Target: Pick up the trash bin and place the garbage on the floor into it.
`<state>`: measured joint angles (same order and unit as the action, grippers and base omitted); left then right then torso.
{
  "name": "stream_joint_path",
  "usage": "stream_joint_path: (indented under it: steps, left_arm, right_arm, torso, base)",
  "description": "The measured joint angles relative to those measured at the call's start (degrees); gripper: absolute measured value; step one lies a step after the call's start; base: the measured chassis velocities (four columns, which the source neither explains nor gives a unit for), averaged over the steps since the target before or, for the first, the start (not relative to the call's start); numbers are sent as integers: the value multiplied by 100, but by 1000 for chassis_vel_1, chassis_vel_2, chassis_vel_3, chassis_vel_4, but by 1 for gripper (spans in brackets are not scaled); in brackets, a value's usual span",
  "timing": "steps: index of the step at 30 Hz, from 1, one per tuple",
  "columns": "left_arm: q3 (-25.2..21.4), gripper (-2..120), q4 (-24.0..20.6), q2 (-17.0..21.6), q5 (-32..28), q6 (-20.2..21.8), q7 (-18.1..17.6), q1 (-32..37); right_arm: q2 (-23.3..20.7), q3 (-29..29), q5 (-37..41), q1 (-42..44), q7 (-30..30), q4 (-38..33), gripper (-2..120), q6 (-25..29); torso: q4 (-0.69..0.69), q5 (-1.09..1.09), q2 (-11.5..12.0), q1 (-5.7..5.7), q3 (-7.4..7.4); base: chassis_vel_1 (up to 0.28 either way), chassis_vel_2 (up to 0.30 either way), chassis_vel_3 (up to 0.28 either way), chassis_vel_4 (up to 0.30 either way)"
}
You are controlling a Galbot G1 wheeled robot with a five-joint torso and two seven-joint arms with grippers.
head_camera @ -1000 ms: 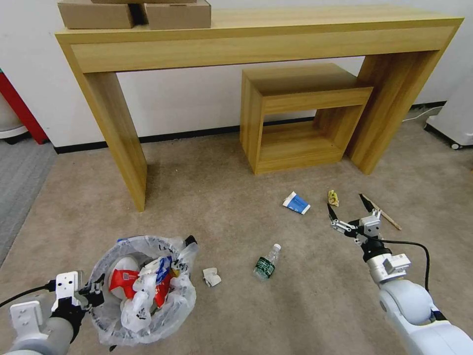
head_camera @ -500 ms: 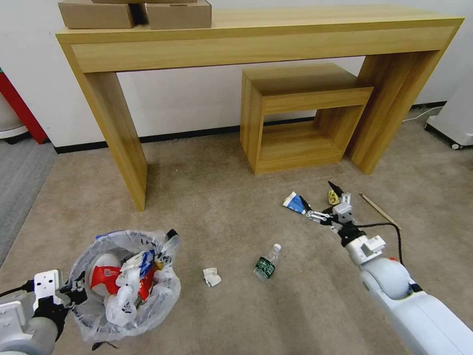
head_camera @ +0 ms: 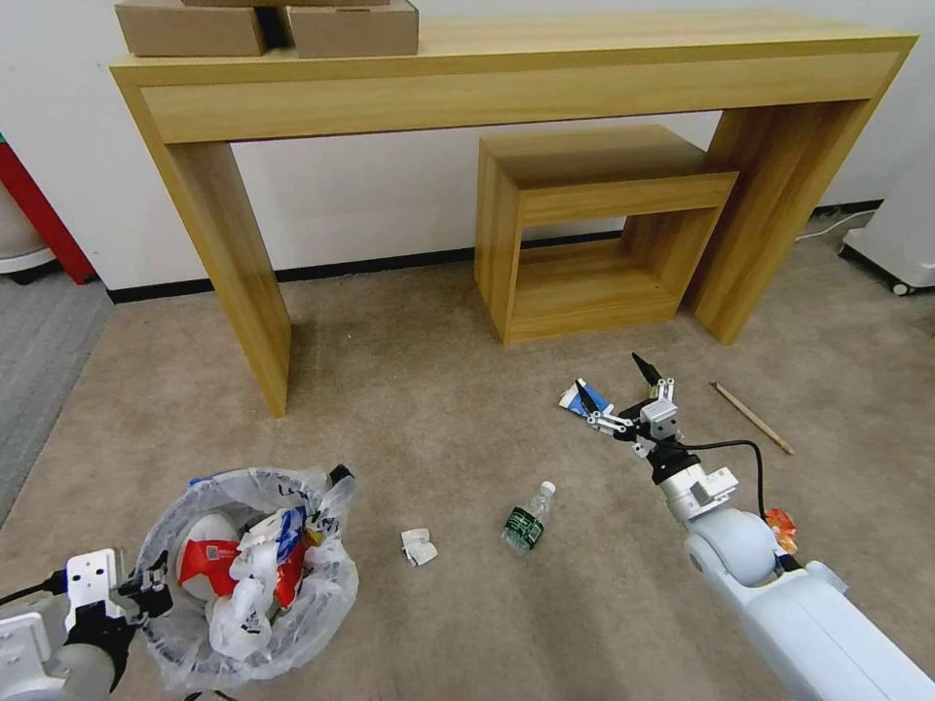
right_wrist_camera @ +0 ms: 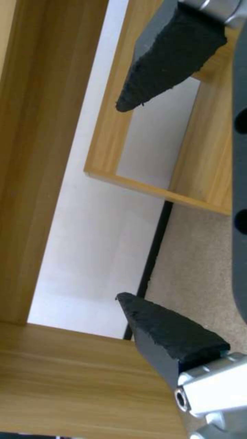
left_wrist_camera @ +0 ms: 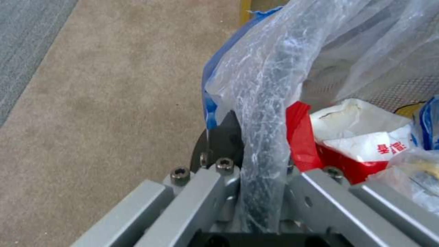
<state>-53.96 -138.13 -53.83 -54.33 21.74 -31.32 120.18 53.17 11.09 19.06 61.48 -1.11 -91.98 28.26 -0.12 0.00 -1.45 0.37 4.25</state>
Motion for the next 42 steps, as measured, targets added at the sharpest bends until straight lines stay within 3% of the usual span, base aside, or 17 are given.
stream_joint_path:
  steps: [11,29,34,42]
  left_arm:
    - [-43,0,-19,31,12,-31,5,50]
    - [10,0,77,151,11,-39,14,4]
    - [22,0,84,204,-52,-41,5,-12]
    - [-47,0,63,299,-163,-37,-3,4]
  right_arm:
    - [30,-79,45,-27,50,-25,100,-37]
    - [183,-74,-145,120,153,-54,100,-7]
    - [222,-68,-259,114,216,-23,100,0]
    - [114,-347,-504,-134,581,38,100,-35]
  torso:
    - [-2,1,0,0,0]
    - [1,-5,0,0,0]
    - [0,4,0,-1,0]
    - [0,-1,0,-1,0]
  base:
    - [40,33,-47,-46]
    - [199,194,-199,-202]
    - [-21,-23,11,15]
    - [-24,-25,11,14]
